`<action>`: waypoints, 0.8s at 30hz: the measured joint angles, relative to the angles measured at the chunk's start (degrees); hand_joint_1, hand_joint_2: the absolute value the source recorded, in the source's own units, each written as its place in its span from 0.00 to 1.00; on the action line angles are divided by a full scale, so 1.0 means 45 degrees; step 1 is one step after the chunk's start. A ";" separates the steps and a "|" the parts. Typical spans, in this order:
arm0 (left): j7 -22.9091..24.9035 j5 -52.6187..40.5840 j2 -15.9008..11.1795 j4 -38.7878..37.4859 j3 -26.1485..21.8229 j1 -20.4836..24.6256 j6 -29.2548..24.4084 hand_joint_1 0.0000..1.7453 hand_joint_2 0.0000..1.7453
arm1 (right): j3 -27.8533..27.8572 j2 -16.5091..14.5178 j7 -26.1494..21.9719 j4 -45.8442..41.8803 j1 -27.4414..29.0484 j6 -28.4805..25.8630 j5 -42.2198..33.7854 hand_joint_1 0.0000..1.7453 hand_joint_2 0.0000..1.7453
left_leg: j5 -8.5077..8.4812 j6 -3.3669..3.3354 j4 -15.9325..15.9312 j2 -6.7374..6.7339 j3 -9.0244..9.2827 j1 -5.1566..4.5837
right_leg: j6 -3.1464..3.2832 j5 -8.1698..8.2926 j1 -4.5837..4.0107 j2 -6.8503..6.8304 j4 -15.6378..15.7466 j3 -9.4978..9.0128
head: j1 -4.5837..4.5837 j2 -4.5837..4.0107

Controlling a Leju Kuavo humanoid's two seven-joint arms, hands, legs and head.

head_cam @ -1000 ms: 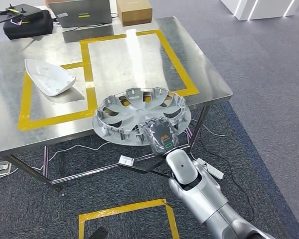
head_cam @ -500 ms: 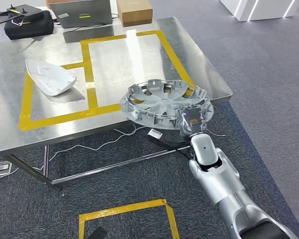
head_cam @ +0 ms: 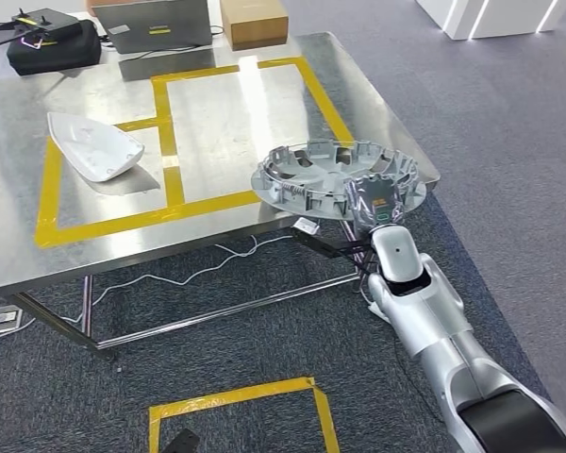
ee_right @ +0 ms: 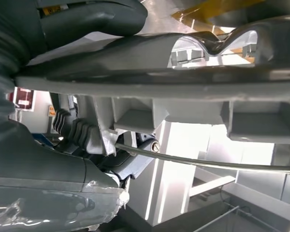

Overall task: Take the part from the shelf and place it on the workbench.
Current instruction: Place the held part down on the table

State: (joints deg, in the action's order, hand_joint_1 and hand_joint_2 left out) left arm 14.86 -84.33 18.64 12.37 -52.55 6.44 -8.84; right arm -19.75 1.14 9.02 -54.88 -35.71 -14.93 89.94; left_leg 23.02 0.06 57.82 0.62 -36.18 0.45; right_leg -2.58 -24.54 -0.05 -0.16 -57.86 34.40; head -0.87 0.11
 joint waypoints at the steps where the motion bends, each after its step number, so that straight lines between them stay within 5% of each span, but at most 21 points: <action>1: 0.0078 0.0001 0.0001 -0.0004 -0.0024 0.0011 -0.0055 0.00 1.00 | 0.0006 -0.0001 -0.0071 0.0062 -0.0100 0.0103 0.0000 1.00 1.00 | 0.0000 0.0000 0.0000 -0.0003 -0.0001 0.0000 | 0.0000 0.0000 0.0000 0.0001 0.0000 0.0000 | 0.0000 0.0000; 15: 0.0370 -0.0029 0.0001 -0.0113 -0.0209 0.0066 -0.0328 0.00 1.00 | -0.0039 -0.0722 -0.0198 0.0920 -0.1081 0.0530 0.0008 1.00 1.00 | -0.0011 0.0006 -0.0001 -0.0021 -0.0007 0.0003 | 0.0004 0.0006 -0.0006 0.0007 -0.0021 0.0013 | 0.0000 0.0000; 24: 0.0626 -0.0084 0.0001 -0.0115 -0.0171 0.0121 -0.0117 0.00 1.00 | -0.0426 -0.1832 0.0590 0.3621 -0.2740 0.0933 -0.0022 1.00 1.00 | -0.0037 0.0031 -0.0001 -0.0024 -0.0013 0.0007 | 0.0014 0.0012 -0.0007 0.0008 -0.0043 0.0039 | 0.0001 0.0000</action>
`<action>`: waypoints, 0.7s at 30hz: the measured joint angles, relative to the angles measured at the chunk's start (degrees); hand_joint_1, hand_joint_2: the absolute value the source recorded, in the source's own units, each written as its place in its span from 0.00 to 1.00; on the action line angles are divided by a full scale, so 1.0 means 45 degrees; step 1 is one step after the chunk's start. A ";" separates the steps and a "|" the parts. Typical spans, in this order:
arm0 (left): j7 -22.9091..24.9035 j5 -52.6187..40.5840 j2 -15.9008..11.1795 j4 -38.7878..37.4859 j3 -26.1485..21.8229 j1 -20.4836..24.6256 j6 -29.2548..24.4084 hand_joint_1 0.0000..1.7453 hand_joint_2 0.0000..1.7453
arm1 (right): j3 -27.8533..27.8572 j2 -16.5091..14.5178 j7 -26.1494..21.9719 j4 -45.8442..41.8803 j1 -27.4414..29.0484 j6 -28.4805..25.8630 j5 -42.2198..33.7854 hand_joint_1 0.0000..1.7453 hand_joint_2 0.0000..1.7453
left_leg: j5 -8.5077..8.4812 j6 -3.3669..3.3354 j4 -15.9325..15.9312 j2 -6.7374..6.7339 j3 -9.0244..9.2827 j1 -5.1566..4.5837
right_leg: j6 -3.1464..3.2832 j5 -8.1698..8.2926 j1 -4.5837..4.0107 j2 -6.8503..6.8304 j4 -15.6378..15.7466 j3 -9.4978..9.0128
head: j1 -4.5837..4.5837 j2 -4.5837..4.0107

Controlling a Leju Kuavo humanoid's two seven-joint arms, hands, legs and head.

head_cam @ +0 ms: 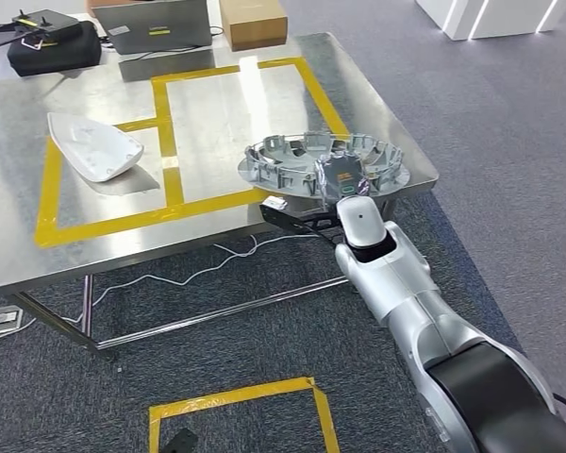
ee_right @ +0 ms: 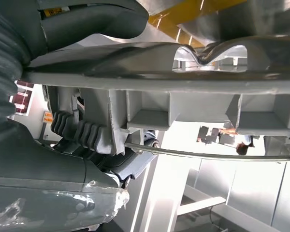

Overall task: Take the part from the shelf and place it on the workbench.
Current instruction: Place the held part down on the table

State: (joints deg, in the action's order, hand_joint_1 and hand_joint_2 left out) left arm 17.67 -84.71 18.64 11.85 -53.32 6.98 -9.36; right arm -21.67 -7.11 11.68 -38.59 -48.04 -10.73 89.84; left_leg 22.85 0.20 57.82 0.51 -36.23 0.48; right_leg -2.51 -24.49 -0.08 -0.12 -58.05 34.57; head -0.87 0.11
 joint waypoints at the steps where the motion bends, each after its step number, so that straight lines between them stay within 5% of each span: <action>1: 0.0030 -0.0004 0.0000 0.0000 0.0005 0.0004 0.0009 0.00 1.00 | -0.0002 -0.0092 0.0036 0.0271 -0.0111 -0.0005 -0.0002 1.00 1.00 | -0.0001 0.0000 0.0000 0.0000 -0.0001 0.0001 | 0.0004 0.0002 0.0000 0.0000 -0.0001 0.0001 | 0.0000 0.0000; 21: 0.0213 -0.0007 -0.0010 -0.0063 0.0017 0.0039 -0.0073 0.00 1.00 | -0.0134 -0.1035 -0.0454 0.3144 -0.0621 -0.1130 -0.0035 1.00 1.00 | 0.0014 -0.0018 0.0008 -0.0003 -0.0015 -0.0036 | 0.0000 0.0017 0.0032 0.0000 0.0008 0.0011 | -0.0004 0.0000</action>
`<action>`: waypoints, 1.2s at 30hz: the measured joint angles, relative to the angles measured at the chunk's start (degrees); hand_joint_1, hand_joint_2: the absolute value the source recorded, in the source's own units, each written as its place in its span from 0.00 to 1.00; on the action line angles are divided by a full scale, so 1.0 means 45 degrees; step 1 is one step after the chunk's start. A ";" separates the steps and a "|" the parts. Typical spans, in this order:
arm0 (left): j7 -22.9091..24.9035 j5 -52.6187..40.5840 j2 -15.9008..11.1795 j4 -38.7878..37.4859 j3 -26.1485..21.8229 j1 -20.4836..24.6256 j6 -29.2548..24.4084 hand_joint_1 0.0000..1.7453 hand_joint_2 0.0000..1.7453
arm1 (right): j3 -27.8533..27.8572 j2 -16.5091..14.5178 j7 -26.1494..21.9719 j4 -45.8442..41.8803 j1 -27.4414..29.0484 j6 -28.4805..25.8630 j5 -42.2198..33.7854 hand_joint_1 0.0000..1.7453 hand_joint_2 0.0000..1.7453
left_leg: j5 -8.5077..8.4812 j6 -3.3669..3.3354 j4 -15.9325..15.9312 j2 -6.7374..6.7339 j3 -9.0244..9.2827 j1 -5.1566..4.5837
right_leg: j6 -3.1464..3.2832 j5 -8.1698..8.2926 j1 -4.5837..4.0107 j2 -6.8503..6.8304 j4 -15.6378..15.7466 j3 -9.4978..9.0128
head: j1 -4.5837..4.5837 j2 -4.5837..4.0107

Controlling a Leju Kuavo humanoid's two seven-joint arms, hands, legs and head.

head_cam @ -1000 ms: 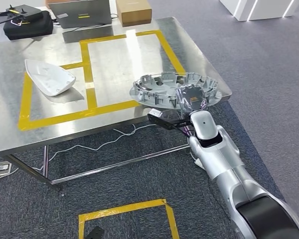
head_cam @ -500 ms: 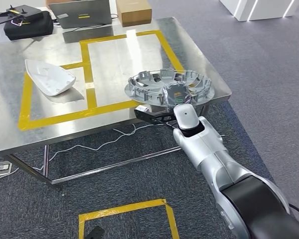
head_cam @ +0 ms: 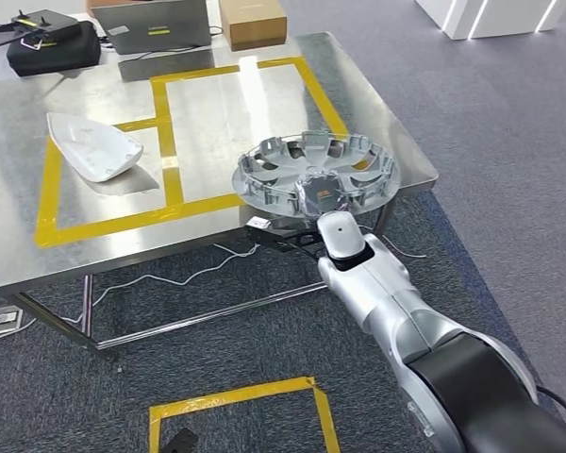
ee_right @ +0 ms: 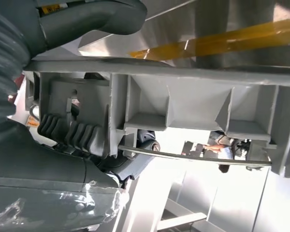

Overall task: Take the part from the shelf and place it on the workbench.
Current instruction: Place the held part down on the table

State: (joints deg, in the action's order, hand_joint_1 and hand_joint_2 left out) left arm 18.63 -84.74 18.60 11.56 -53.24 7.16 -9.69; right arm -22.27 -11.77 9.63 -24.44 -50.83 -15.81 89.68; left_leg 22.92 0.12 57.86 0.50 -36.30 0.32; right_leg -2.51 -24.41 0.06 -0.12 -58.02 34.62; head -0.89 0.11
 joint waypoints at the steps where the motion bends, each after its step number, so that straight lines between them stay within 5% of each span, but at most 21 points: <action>1: 0.0000 0.0000 -0.0004 -0.0006 0.0000 0.0001 -0.0007 0.00 1.00 | 0.0000 -0.0027 -0.0016 0.0056 0.0001 -0.0008 -0.0001 1.00 1.00 | 0.0006 -0.0012 0.0005 0.0000 -0.0003 -0.0011 | -0.0007 0.0001 0.0010 -0.0001 0.0001 0.0001 | -0.0001 0.0000; 8: -0.0002 0.0000 0.0000 -0.0025 -0.0002 0.0008 -0.0076 0.00 1.00 | 0.0000 -0.0149 -0.0050 0.0278 -0.0009 -0.0083 -0.0010 1.00 1.00 | -0.0028 -0.0236 -0.0158 -0.0009 0.0077 -0.0002 | -0.0206 -0.0096 0.0073 0.0010 -0.0035 0.0058 | 0.0007 0.0000; 10: -0.0017 0.0000 0.0010 -0.0032 -0.0005 0.0005 -0.0177 0.00 1.00 | 0.0000 -0.0154 -0.0052 0.0314 -0.0013 -0.0148 -0.0021 1.00 1.00 | -0.0063 -0.0300 -0.0260 -0.0020 0.0154 0.0072 | -0.0263 -0.0666 0.0077 0.0025 -0.1026 0.0544 | 0.0045 0.0000; 12: -0.0033 -0.0001 0.0006 -0.0034 -0.0005 -0.0004 -0.0289 0.00 1.00 | 0.0000 -0.0143 -0.0053 0.0381 0.0036 -0.0216 -0.0035 1.00 1.00 | -0.0047 -0.0318 -0.0261 -0.0022 0.0163 0.0084 | -0.0312 -0.1418 0.0102 0.0028 -0.2771 0.1397 | 0.0078 0.0000; 14: -0.0038 -0.0004 -0.0004 -0.0034 -0.0006 -0.0050 -0.0419 0.00 1.00 | 0.0000 -0.0131 -0.0067 0.0449 0.0111 -0.0267 -0.0049 1.00 1.00 | -0.0016 -0.0284 -0.0253 -0.0015 0.0183 0.0103 | -0.0355 -0.1494 0.0141 0.0024 -0.3546 0.1846 | 0.0079 0.0000; 17: -0.0040 -0.0005 -0.0011 -0.0034 -0.0005 -0.0087 -0.0510 0.00 1.00 | 0.0000 -0.0130 -0.0085 0.0495 0.0114 -0.0320 -0.0067 1.00 1.00 | 0.0090 -0.0089 -0.0183 0.0038 0.0245 0.0164 | -0.0476 -0.0356 0.0243 0.0042 -0.1475 0.0873 | 0.0080 0.0000; 19: -0.0040 -0.0005 -0.0032 -0.0033 -0.0004 -0.0089 -0.0515 0.00 1.00 | -0.0001 -0.0132 -0.0097 0.0519 0.0094 -0.0348 -0.0077 1.00 1.00 | 0.0133 0.0103 -0.0107 0.0073 0.0234 0.0149 | -0.0409 -0.0013 0.0274 0.0121 -0.0326 0.0260 | 0.0092 0.0000; 24: -0.0040 -0.0005 -0.0052 -0.0029 0.0000 -0.0083 -0.0538 0.00 1.00 | -0.0005 -0.0130 -0.0114 0.0564 0.0077 -0.0380 -0.0079 1.00 1.00 | 0.0362 0.0420 0.0207 0.0032 0.0069 0.0175 | 0.0150 -0.0045 0.0240 0.0173 -0.0256 0.0213 | 0.0056 0.0000; 27: -0.0045 -0.0005 -0.0052 -0.0029 0.0007 0.0005 -0.0566 0.00 1.00 | -0.0005 -0.0130 -0.0115 0.0572 0.0079 -0.0381 -0.0079 1.00 1.00 | 0.1401 0.0487 0.2413 -0.0068 -0.0971 0.0145 | 0.0327 -0.0081 0.0219 0.0132 -0.0244 0.0185 | 0.0050 0.0000; 29: -0.0055 -0.0005 -0.0050 -0.0029 0.0016 0.0064 -0.0592 0.00 1.00 | -0.0005 -0.0130 -0.0115 0.0579 0.0113 -0.0381 -0.0079 1.00 1.00 | 0.1603 0.0465 0.3427 -0.0096 -0.1453 0.0137 | 0.0368 -0.0110 0.0184 0.0107 -0.0246 0.0164 | 0.0052 0.0000; 30: -0.0058 -0.0005 -0.0050 -0.0029 0.0018 0.0064 -0.0606 0.00 1.00 | -0.0005 -0.0130 -0.0115 0.0579 0.0124 -0.0384 -0.0080 1.00 1.00 | 0.1369 0.0434 0.3298 -0.0100 -0.1383 0.0135 | 0.0375 -0.0125 0.0174 0.0109 -0.0248 0.0139 | 0.0052 0.0000; 33: -0.0060 -0.0005 -0.0058 -0.0030 0.0018 -0.0060 -0.0640 0.00 1.00 | -0.0005 -0.0129 -0.0116 0.0580 0.0122 -0.0399 -0.0096 1.00 1.00 | 0.0216 0.0322 0.1155 -0.0114 -0.0337 0.0123 | 0.0288 -0.0201 0.0144 0.0147 -0.0265 0.0048 | 0.0050 0.0000; 36: -0.0052 -0.0005 -0.0052 -0.0030 0.0012 -0.0148 -0.0710 0.00 1.00 | -0.0005 -0.0092 -0.0119 0.0584 0.0134 -0.0452 -0.0132 1.00 1.00 | 0.0227 0.0220 0.0102 -0.0098 0.0137 0.0076 | 0.0090 -0.0209 0.0073 0.0145 -0.0249 0.0105 | 0.0074 0.0000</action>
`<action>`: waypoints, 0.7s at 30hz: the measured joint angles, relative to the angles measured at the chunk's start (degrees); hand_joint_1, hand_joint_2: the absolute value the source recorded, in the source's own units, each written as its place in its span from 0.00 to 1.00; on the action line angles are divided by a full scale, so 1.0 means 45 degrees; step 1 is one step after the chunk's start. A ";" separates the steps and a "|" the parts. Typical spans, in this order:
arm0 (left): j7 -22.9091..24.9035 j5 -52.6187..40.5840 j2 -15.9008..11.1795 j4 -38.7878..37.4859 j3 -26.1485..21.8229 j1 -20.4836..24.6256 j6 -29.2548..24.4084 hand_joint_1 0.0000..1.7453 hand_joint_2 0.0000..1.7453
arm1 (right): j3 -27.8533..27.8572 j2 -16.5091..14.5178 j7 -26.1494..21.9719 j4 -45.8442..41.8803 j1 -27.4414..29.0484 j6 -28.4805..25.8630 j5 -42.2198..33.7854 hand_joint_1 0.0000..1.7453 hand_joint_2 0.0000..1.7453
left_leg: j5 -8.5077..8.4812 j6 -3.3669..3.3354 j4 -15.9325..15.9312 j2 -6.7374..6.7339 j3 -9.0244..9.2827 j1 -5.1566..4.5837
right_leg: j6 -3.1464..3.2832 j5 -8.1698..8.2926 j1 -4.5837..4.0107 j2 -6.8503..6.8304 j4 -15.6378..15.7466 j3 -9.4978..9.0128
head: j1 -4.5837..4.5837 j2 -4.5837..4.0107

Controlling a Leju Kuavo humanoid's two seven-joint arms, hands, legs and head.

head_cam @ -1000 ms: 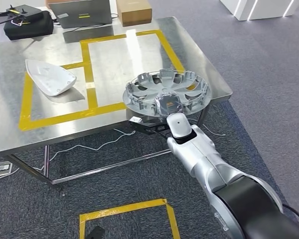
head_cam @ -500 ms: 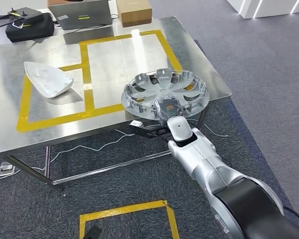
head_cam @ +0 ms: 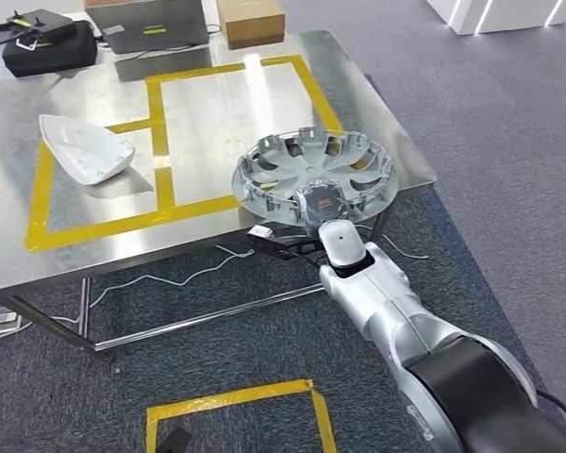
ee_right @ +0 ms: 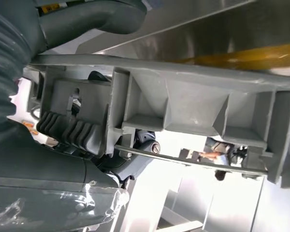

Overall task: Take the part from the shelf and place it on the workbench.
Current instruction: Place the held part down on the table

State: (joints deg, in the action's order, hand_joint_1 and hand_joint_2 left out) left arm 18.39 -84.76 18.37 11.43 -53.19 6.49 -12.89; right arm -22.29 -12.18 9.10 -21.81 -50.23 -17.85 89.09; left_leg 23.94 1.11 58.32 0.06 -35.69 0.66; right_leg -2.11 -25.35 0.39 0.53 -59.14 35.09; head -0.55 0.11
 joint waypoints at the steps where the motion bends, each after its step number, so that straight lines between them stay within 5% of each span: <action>1: 0.0009 0.0000 0.0002 0.0001 -0.0001 -0.0009 -0.0030 0.00 1.00 | 0.0000 0.0015 -0.0004 0.0000 0.0012 -0.0018 -0.0016 1.00 1.00 | 0.0041 -0.0063 -0.0062 0.0018 0.0015 0.0005 | -0.0073 0.0003 0.0012 -0.0016 0.0037 -0.0004 | 0.0011 0.0000; 3: 0.0045 0.0000 0.0004 0.0001 -0.0004 -0.0086 -0.0079 0.00 1.00 | 0.0000 0.0028 -0.0022 0.0000 0.0025 -0.0042 -0.0047 1.00 1.00 | 0.0042 -0.0153 -0.0091 0.0047 0.0040 0.0002 | -0.0107 0.0005 0.0029 -0.0045 0.0054 -0.0004 | 0.0043 0.0000; 7: 0.0110 0.0000 -0.0006 0.0001 -0.0024 -0.0296 -0.0199 0.00 1.00 | 0.0000 0.0055 -0.0076 0.0004 0.0033 -0.0090 -0.0076 1.00 1.00 | 0.0044 -0.0189 -0.0076 0.0058 0.0047 -0.0094 | 0.0405 0.0063 0.0024 -0.0090 0.0127 -0.0083 | 0.0155 0.0000; 13: 0.0124 0.0000 -0.0015 0.0001 -0.0033 -0.0405 -0.0285 0.00 1.00 | 0.0000 0.0068 -0.0174 0.0064 0.0037 -0.0185 -0.0108 1.00 1.00 | 0.0056 -0.0237 -0.0072 0.0056 0.0043 -0.0137 | -0.0091 0.0128 0.0083 -0.0113 0.0286 -0.0146 | 0.0165 0.0000; 16: 0.0124 0.0000 -0.0016 0.0001 -0.0036 -0.0421 -0.0338 0.00 1.00 | 0.0000 0.0075 -0.0202 0.0072 0.0054 -0.0244 -0.0137 1.00 1.00 | 0.0040 -0.0258 -0.0073 0.0053 0.0043 -0.0135 | -0.0166 0.0140 0.0083 -0.0113 0.0297 -0.0140 | 0.0162 0.0000; 21: 0.0124 0.0005 -0.0012 0.0001 -0.0040 -0.0463 -0.0528 0.00 1.00 | 0.0000 0.0137 -0.0229 0.0064 0.0071 -0.0390 -0.0208 1.00 1.00 | -0.0115 -0.0610 -0.0719 0.0020 0.0452 -0.0058 | -0.0425 -0.0051 0.0095 -0.0107 0.0026 0.0032 | 0.0224 0.0000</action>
State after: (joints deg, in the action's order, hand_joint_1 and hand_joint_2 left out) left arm 18.95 -84.74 18.31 11.43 -53.37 4.41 -15.26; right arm -22.29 -11.56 8.07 -21.52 -49.91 -19.60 88.15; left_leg 23.42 -1.63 55.08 0.15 -33.65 0.40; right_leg -4.02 -25.58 0.82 0.05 -59.02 35.24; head 0.46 0.11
